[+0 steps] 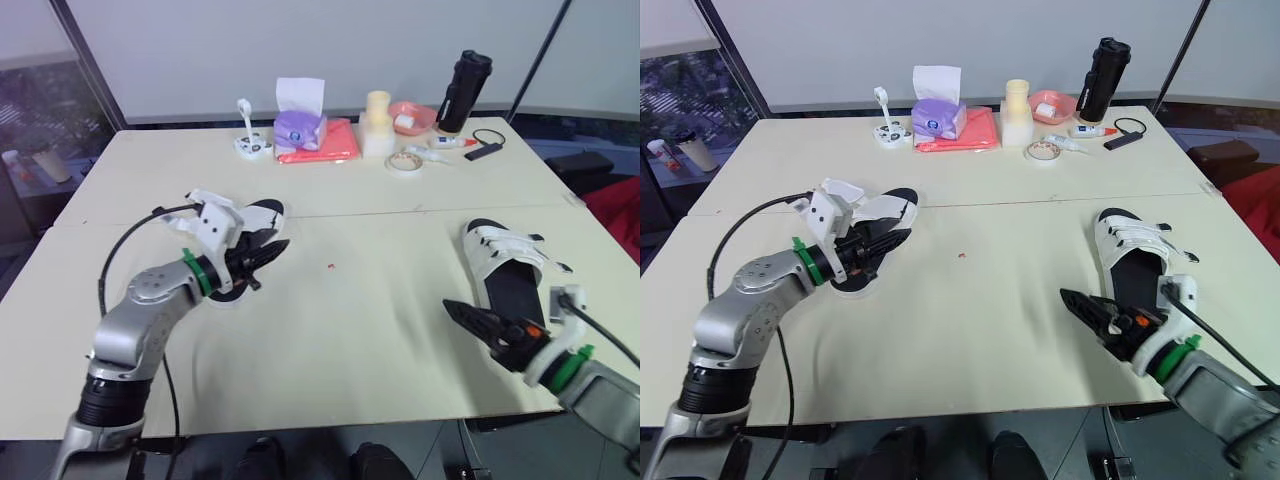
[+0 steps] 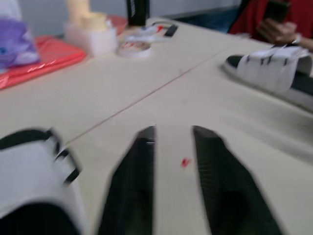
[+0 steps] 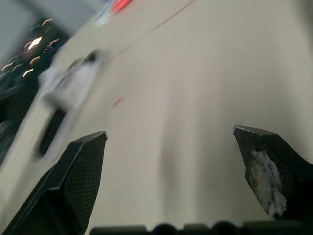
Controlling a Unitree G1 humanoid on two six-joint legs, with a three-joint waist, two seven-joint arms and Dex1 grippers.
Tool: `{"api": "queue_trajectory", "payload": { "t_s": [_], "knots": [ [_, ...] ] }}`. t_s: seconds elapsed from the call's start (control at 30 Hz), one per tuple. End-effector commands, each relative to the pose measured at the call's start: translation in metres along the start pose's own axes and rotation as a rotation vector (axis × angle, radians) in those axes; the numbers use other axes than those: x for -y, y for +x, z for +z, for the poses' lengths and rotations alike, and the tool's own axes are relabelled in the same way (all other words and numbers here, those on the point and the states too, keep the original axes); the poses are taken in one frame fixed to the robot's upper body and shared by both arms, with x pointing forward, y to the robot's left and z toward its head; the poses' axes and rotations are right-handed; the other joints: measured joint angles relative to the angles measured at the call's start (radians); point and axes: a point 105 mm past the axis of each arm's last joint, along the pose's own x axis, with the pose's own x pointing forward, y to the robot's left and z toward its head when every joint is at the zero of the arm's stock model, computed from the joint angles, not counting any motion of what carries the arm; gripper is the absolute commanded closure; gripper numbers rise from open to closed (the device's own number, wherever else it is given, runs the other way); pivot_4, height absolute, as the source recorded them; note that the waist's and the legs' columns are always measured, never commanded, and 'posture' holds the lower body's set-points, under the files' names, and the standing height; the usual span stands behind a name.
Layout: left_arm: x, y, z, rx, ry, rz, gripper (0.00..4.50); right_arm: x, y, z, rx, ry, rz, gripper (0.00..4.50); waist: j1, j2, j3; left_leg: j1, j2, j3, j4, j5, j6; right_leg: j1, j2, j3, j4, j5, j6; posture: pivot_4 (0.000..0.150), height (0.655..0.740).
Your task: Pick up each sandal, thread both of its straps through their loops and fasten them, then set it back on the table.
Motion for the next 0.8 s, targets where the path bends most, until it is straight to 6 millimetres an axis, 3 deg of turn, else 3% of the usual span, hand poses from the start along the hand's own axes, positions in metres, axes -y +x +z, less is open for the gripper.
{"api": "queue_trajectory", "payload": {
  "t_s": [0.03, 0.1, 0.23, 0.37, 0.57, 0.8],
  "knots": [
    [-0.020, -0.012, 0.021, 0.009, 0.162, 0.097, 1.05, -0.046, 0.010, 0.013, -0.017, -0.128, 0.236, 0.00, -0.003, -0.002, 0.001, 0.002, 0.000, 0.000, 0.000, 0.000, 0.000, 0.002, 0.000, 0.000, 0.000, 0.000, 0.000, 0.150, 0.7400],
    [-0.026, -0.014, 0.022, -0.037, 0.293, 0.102, 0.09, -0.068, 0.028, 0.018, -0.023, -0.211, 0.326, 0.00, -0.006, -0.003, 0.001, 0.003, 0.001, 0.000, 0.000, 0.000, 0.000, 0.002, 0.002, 0.000, 0.000, 0.000, -0.001, 0.150, 0.7400],
    [-0.044, -0.008, 0.011, -0.183, 0.673, 0.139, 0.04, -0.095, 0.070, 0.031, 0.024, -0.365, 0.390, 0.00, 0.004, -0.004, 0.001, 0.002, 0.000, -0.001, -0.001, 0.000, 0.000, 0.001, 0.001, 0.000, -0.001, 0.001, -0.001, 0.150, 0.7400],
    [-0.059, -0.001, -0.004, -0.270, 0.918, 0.137, 0.04, -0.106, 0.093, 0.032, 0.046, -0.458, 0.408, 0.00, 0.027, -0.005, 0.001, -0.002, -0.001, -0.001, -0.002, 0.000, 0.000, -0.001, -0.001, -0.001, -0.004, 0.000, -0.001, 0.150, 0.7400],
    [-0.074, 0.015, -0.013, -0.270, 1.118, 0.141, 0.04, -0.099, 0.102, 0.018, 0.017, -0.506, 0.399, 0.00, 0.037, -0.005, 0.001, -0.018, -0.001, -0.003, 0.005, 0.000, 0.000, -0.015, -0.001, -0.004, 0.000, 0.001, -0.001, 0.150, 0.7400],
    [-0.084, 0.039, -0.029, -0.303, 1.187, 0.138, 0.04, -0.093, 0.106, 0.018, 0.049, -0.507, 0.364, 0.00, 0.030, -0.005, 0.001, -0.016, -0.001, -0.003, 0.012, -0.001, 0.001, -0.013, 0.000, -0.004, 0.006, 0.001, 0.000, 0.150, 0.7400]
  ]
}}
